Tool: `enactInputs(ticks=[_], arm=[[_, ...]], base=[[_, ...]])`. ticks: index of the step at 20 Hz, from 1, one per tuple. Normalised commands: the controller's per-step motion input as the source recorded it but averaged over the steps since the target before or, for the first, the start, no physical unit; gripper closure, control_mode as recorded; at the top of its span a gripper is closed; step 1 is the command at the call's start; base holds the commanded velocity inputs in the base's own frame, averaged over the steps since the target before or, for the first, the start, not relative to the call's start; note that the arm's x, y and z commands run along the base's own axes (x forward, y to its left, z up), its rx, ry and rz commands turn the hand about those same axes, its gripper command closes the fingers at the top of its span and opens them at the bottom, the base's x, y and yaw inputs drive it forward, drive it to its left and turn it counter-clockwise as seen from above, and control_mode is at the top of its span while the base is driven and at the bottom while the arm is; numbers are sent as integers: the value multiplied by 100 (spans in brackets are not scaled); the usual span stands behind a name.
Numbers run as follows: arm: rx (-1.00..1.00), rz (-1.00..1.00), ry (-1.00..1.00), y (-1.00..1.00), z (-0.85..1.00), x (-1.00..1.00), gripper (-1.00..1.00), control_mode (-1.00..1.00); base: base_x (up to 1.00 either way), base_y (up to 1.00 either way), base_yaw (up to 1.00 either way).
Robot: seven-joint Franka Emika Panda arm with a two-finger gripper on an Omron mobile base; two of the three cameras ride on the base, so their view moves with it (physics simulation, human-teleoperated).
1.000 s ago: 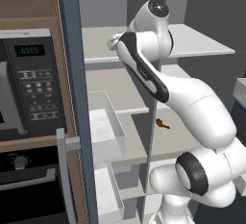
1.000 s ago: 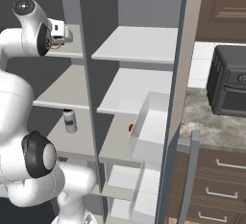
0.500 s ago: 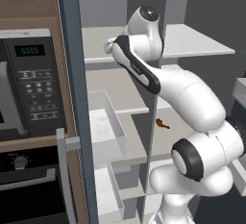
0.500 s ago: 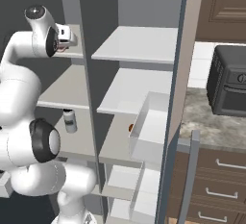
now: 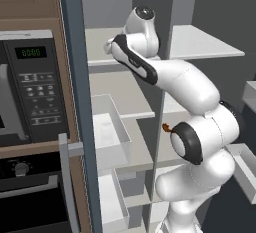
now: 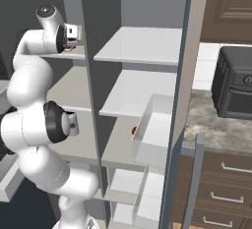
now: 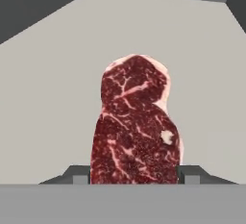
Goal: There's a steak in the fridge that needs to be moved to the freezer for freezing. Pick up the steak from the fridge, place it on any shelf in the freezer, and close the fridge and freezer doors when done.
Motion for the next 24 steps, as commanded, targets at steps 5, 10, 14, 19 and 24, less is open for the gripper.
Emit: enactInputs(ticks=[5,10,14,19,24], arm=[[-6,0,0,15,-18,63,-100,-100],[-1,0,12,3,-2,34,-100,-100],[0,0,1,-1,-3,-50,-100,-100],[0,0,-3,-12,-6,-87,-100,-100],[5,-3,-7,-34,-19,-100,-100,-100]], base=[[0,0,0],[0,0,0],[0,0,0],[0,0,0],[0,0,0]])
